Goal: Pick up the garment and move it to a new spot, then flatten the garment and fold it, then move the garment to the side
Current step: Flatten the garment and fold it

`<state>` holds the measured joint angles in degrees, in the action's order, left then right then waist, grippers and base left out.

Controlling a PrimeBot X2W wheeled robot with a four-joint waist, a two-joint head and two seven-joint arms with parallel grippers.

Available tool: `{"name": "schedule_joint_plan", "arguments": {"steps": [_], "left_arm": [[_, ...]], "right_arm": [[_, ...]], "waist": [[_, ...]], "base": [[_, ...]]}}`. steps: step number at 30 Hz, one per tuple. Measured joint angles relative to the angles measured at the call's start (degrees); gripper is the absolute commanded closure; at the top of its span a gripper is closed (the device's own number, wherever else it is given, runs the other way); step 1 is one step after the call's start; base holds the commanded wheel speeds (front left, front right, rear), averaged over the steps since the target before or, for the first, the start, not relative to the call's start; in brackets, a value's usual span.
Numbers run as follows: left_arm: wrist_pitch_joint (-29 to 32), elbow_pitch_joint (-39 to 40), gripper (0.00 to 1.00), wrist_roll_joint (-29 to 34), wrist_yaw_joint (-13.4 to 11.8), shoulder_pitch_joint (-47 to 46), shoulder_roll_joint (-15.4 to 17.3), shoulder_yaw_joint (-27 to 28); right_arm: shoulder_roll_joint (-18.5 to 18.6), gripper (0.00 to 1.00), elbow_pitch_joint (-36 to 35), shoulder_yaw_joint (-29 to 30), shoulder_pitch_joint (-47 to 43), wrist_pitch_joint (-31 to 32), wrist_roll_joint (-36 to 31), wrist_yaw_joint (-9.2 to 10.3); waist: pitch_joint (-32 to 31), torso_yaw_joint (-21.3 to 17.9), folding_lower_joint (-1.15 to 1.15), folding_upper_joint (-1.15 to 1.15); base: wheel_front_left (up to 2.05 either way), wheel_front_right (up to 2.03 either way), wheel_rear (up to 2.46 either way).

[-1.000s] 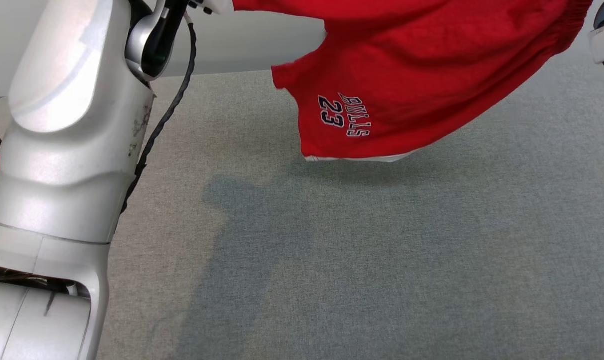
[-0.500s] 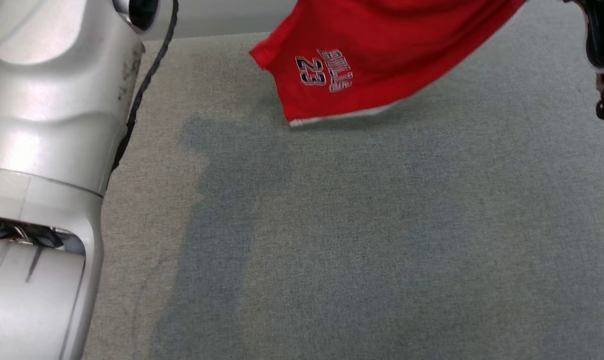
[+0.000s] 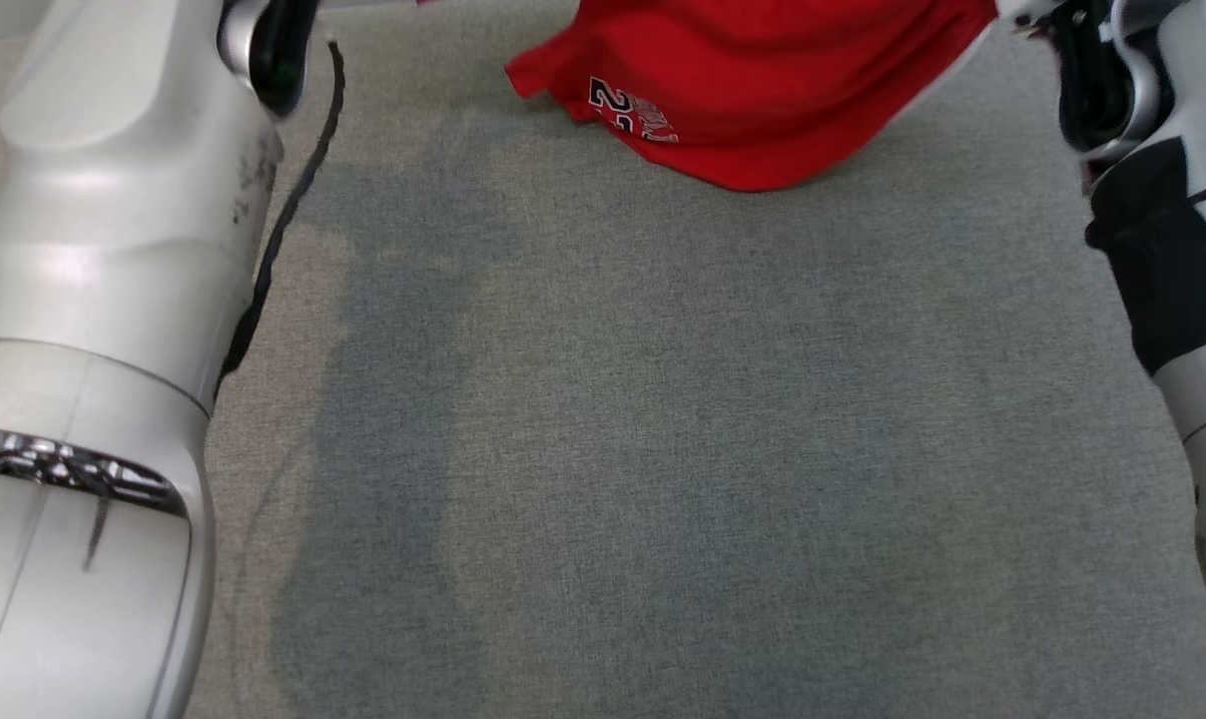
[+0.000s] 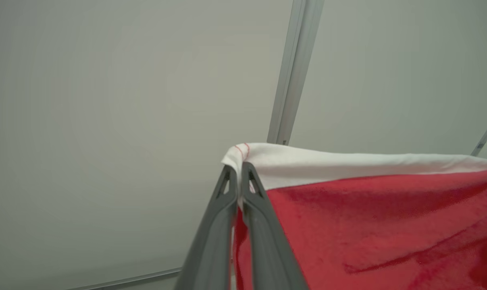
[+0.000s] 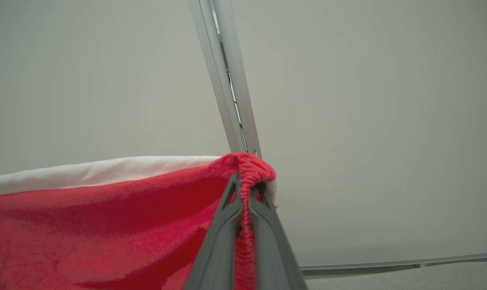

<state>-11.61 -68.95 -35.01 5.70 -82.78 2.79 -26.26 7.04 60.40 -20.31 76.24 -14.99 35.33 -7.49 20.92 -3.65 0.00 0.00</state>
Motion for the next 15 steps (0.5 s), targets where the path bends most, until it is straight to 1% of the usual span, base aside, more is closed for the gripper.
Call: {"name": "schedule_joint_plan", "arguments": {"steps": [5,10,12,13,15], "left_arm": [[0.18,-0.83,1.0,-3.57,-0.38,5.18,0.03,-1.48],[-0.02,-1.2,1.0,-7.23,-1.81,12.07,0.01,-4.28],[-0.65,-0.88,1.0,-8.33,-2.26,14.08,0.01,-5.47],[-1.08,-0.57,1.0,-7.89,-2.32,14.67,0.08,-6.71],[-2.56,0.45,1.0,-8.09,-2.91,16.41,0.02,-7.5]], "right_arm": [[-1.22,1.0,2.2,-1.8,-2.56,0.0,-0.03,0.0],[-1.94,1.0,4.13,-6.38,-7.86,0.0,-0.47,0.0],[-1.54,1.0,3.56,-8.55,-9.94,0.0,-1.03,0.0],[-1.24,1.0,2.54,-9.82,-10.95,0.0,-1.31,0.0],[-0.82,1.0,-0.48,-11.49,-13.76,0.01,-1.59,-0.01]], "waist": [[2.37,0.02,0.0,0.0],[4.16,-0.3,0.0,0.0],[4.49,-0.3,0.0,0.0],[4.66,-0.26,0.0,0.0],[4.72,-0.38,0.0,0.0]], "base": [[0.0,0.0,0.0],[0.0,0.0,0.0],[0.0,0.0,0.0],[0.0,0.0,0.0],[0.0,0.0,0.0]]}}
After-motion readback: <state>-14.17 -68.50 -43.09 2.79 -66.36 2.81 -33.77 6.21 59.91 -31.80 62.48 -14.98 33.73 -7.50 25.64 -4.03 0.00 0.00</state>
